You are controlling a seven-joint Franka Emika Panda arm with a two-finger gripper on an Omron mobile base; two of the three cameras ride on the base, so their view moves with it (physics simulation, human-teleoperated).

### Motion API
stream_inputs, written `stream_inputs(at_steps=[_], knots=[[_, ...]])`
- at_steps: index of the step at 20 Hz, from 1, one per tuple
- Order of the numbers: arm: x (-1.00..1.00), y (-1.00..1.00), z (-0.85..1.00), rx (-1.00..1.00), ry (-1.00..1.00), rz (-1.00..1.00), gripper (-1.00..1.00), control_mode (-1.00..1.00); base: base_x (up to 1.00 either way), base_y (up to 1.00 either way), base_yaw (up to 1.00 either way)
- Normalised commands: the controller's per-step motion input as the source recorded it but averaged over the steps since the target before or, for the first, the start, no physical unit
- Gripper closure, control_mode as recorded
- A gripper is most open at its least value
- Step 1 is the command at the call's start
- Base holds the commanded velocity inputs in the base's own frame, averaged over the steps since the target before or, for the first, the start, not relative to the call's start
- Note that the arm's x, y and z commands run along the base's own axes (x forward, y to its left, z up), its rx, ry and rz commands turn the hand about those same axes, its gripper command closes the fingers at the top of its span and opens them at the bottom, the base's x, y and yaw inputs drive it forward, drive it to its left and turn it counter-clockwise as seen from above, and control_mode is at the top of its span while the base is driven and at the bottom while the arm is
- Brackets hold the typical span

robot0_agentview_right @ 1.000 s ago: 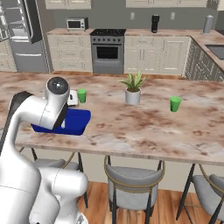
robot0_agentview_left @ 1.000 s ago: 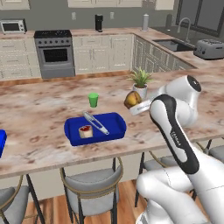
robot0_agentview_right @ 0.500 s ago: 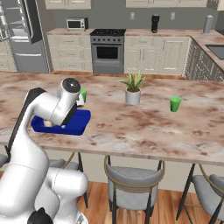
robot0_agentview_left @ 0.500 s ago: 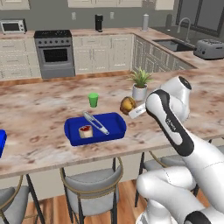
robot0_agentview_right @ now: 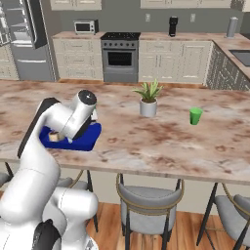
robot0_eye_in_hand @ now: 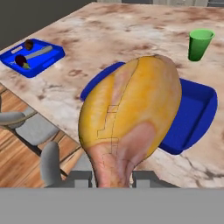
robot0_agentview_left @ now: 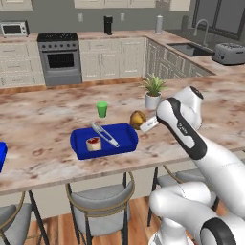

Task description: Gather the eggplant and sweet potato from the fridge and place them on a tray on the dining counter. Then gather the steak and chicken drumstick from the fridge and place them on the other tray.

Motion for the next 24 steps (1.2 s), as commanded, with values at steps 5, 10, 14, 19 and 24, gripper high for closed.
stream_inputs(at_steps=[5,10,14,19,24], knots=[[0.4,0.08,-0.09,0.0,0.0,0.0,1.0,-1.0,0.0,0.0,0.0],[0.37,0.16,-0.22,-0.02,0.0,0.0,1.0,-1.0,0.0,0.0,0.0],[0.46,0.16,-0.3,-0.04,0.02,0.0,1.0,-1.0,0.0,0.0,0.0],[0.48,0.06,-0.39,-0.04,0.02,0.0,1.0,-1.0,0.0,0.0,0.0],[0.28,0.0,-0.32,-0.03,0.01,0.0,1.0,-1.0,0.0,0.0,0.0]])
